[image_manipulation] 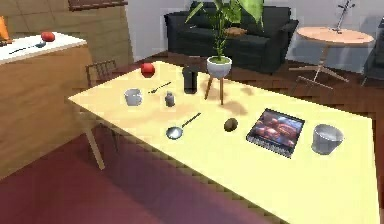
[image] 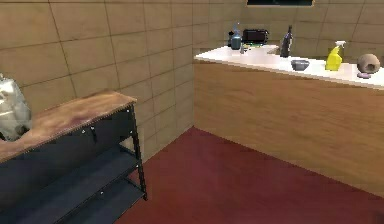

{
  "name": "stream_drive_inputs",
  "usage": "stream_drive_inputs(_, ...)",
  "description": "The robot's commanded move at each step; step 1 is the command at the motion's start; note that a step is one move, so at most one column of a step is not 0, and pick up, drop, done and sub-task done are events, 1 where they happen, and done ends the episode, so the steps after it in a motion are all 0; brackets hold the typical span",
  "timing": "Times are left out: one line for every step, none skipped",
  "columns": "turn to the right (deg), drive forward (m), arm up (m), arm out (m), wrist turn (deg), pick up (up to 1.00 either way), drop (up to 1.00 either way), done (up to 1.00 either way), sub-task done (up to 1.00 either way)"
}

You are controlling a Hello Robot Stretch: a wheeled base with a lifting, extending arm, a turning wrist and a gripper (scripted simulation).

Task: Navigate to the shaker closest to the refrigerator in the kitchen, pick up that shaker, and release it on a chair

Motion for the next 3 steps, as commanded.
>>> stream_drive_inputs(-3.0,0.0,0.0,0.0,0.0,0.0,0.0,0.0,0.0)
stream_drive_inputs(45.0,0.0,0.0,0.0,0.0,0.0,0.0,0.0,0.0)
stream_drive_inputs(27.0,0.0,0.0,0.0,0.0,0.0,0.0,0.0,0.0)
